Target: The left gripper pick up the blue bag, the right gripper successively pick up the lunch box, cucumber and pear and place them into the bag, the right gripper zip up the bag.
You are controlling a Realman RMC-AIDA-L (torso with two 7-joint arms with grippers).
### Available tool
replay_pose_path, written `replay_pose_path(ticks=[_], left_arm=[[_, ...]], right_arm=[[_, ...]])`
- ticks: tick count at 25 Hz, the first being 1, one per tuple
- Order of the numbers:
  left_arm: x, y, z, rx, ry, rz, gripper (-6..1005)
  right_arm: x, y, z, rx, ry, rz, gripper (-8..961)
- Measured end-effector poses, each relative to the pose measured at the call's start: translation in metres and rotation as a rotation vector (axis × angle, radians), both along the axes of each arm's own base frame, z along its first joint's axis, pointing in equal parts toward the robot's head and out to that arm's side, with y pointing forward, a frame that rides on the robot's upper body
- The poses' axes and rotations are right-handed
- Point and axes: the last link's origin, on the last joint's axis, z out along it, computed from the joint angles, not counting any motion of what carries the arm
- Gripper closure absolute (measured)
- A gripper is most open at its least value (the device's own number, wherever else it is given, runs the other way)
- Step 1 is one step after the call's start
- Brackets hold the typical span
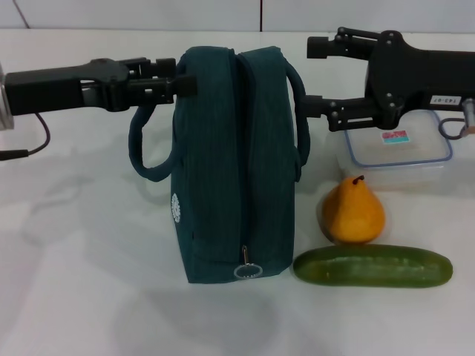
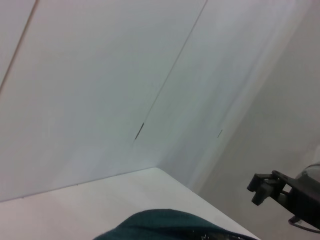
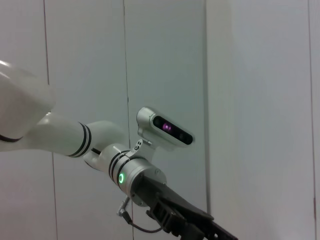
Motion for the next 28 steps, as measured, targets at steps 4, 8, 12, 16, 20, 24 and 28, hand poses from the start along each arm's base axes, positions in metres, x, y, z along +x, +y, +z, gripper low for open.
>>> replay_pose_path(ticks=[4,8,12,16,20,24,28], left_arm=[[-0.001,-0.001,-0.002,-0.013,0.003,0.009,142],[-0.001,-0.002,-0.004,-0.026,0.000,0.013,141],[0.000,-0.001,-0.004,-0.026,0.001,0.013,141],[0.001,0.000,-0.004,-0.023,-0.003,0.010,141],[0.007,0.002,-0.010,-0.042,-0.023,-0.003,141],[0.008,0.004,-0.012,-0.028,-0.026,-0.004,141],[0.006,0.009,-0.015,-0.011,-0.021,0.016,141]], right_arm=[[-0.002,-0.001,-0.003,0.001,0.007,0.005,102],[-0.001,0.001,-0.006,0.018,0.007,-0.013,102],[-0.001,0.000,-0.009,0.016,0.012,-0.018,103],[-0.002,0.001,-0.009,0.021,0.016,-0.022,103],[-0.004,0.003,-0.009,0.029,0.021,-0.024,104],[-0.005,0.003,-0.010,0.032,0.022,-0.021,104],[-0.004,0.003,-0.010,0.038,0.020,-0.018,105]])
